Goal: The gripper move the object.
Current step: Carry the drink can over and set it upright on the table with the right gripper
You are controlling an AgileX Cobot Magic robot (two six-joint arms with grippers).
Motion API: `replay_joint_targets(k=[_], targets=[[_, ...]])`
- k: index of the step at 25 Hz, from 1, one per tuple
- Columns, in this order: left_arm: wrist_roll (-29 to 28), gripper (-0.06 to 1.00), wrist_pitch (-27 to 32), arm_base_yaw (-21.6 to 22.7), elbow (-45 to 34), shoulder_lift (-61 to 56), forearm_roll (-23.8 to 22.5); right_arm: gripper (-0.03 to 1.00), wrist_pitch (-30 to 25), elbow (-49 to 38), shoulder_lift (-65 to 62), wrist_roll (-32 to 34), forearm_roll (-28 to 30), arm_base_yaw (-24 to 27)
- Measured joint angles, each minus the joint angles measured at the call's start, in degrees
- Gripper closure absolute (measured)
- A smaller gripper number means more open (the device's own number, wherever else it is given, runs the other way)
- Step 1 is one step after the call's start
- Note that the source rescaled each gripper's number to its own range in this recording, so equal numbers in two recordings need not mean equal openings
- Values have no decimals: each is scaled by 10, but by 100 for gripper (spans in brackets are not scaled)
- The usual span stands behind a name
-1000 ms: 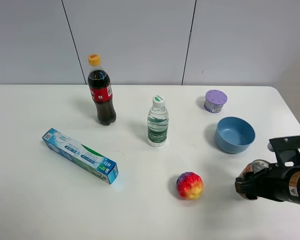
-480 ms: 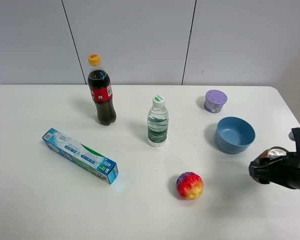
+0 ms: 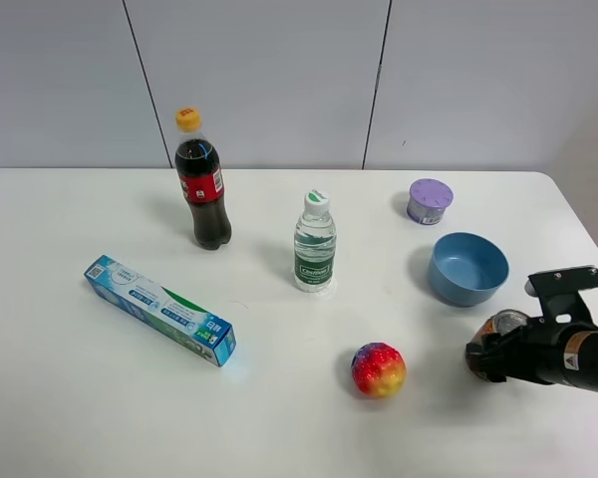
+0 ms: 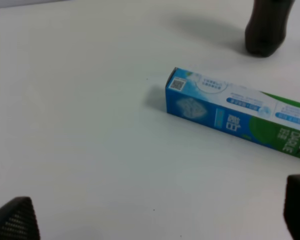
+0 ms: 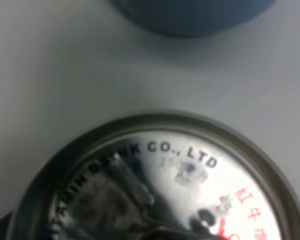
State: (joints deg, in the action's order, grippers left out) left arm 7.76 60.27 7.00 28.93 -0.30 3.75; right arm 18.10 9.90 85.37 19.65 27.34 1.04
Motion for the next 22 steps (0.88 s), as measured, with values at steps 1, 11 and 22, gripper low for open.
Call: replay_joint_targets(k=[1,11,22], targets=[[0,-6,0,0,0,0,0,97,23,1,14,-2,-1,0],[0,-6,0,0,0,0,0,96,90,6,77,-9,-13,1],[0,-6,0,0,0,0,0,2,60,8,80,35,-45,1]])
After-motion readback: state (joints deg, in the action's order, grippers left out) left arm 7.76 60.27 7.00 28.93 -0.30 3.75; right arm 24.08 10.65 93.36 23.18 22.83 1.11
